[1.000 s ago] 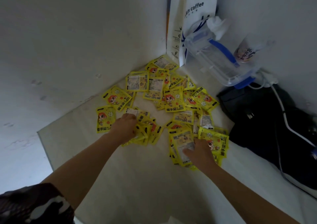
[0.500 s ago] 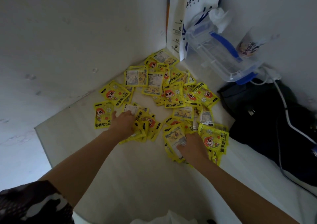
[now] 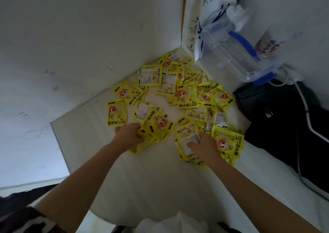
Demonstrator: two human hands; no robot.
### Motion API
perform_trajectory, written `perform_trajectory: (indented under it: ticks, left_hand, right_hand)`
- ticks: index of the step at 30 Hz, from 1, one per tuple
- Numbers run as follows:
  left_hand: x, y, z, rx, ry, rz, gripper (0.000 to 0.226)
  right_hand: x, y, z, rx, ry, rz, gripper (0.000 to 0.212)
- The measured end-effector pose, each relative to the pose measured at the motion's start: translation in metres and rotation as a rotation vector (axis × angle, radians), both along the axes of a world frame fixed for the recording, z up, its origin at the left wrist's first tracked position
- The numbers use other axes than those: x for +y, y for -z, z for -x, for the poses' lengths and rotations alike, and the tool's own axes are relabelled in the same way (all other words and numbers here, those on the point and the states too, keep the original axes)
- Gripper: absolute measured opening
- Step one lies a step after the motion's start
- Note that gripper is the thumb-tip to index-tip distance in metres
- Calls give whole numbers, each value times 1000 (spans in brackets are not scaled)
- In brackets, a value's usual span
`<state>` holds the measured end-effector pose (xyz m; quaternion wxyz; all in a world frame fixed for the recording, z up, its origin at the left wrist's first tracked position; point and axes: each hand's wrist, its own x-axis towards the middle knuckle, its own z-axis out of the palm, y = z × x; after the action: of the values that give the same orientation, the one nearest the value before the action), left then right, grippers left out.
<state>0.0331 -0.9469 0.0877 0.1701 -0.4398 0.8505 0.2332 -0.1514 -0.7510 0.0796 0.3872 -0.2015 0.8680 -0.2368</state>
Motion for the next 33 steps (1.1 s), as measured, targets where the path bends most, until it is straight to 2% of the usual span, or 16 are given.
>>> perform_trajectory:
  ticks: [4,7,11,16,19,23,28,33]
  left_hand:
    - [16,-5,-19,189,-248,-206,22]
    - [36,-9,-29,294,-396,-269,19]
    - [70,-16,-40,473,-658,-417,17]
    - [110,-19,-52,651,-892,-510,24]
    - [130,-19,-60,710,-942,-540,25]
    - [156,-22,-72,774,-987,-544,23]
    - [178,-25,-99,812,-970,-553,19]
    - [206,-22,-136,807,-881,-649,25]
  right_hand:
    - [5,-9,3,-57,37,52,33]
    - [14,-19,4,-110,120,131,27]
    - [28,-25,2,-183,183,188,28]
    - [51,-33,-11,-246,243,280,28]
    - [67,-33,-24,-211,248,308,25]
    - [91,-33,-46,-145,252,304,35]
    - [122,-32,-89,-68,304,273,30]
    - [159,-36,-145,-24,361,277,30]
